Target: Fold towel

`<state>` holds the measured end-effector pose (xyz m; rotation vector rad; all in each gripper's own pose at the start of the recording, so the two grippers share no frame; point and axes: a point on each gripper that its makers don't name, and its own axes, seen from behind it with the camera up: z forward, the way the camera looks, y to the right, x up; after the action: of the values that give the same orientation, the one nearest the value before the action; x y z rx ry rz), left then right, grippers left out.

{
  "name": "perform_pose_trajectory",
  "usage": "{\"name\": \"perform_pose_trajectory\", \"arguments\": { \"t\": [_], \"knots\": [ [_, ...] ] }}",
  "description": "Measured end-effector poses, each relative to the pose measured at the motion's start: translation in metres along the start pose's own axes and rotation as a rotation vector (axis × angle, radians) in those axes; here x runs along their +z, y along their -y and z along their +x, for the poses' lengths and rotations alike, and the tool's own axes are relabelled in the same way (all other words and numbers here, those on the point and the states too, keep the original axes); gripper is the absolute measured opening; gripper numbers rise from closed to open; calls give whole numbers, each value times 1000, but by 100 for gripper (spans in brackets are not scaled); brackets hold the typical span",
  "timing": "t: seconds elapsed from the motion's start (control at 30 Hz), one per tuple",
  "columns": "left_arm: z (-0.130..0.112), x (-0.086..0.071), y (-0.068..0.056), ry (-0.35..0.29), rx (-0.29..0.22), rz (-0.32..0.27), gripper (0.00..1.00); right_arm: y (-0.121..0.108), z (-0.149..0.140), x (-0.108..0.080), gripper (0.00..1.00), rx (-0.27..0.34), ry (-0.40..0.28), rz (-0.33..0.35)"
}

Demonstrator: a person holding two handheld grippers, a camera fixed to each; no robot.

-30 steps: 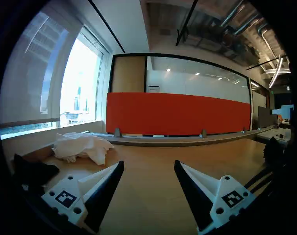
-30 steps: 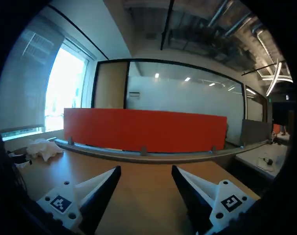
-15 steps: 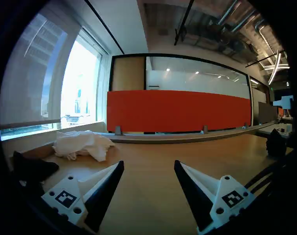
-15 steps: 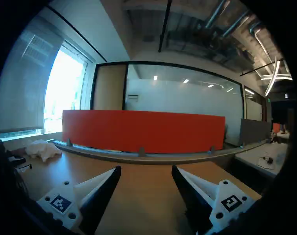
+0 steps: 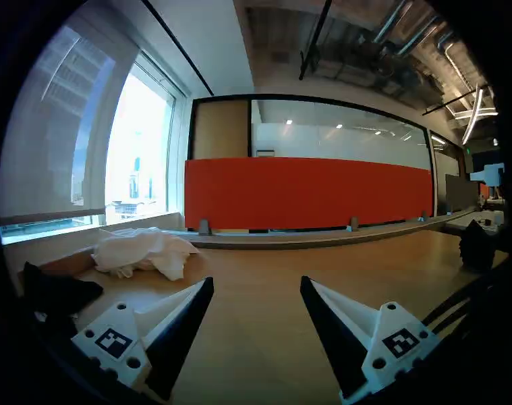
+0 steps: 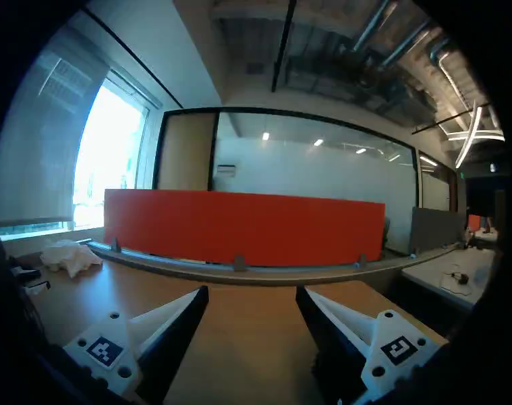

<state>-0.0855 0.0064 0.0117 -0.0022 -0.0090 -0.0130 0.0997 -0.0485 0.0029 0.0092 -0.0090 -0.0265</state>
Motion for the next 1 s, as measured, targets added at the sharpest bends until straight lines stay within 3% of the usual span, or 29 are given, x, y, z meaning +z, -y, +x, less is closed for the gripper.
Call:
{"name": "perform_pose_trajectory", "arguments": {
  "t": [0.3, 1.0],
  "knots": [
    [-1, 0, -2, -1, 3, -6, 95, -11, -15, 5, 100, -19, 0, -19],
    [-2, 0, -2, -1, 2, -6, 95, -34, -93, 1, 100, -3, -2, 3]
  ]
}}
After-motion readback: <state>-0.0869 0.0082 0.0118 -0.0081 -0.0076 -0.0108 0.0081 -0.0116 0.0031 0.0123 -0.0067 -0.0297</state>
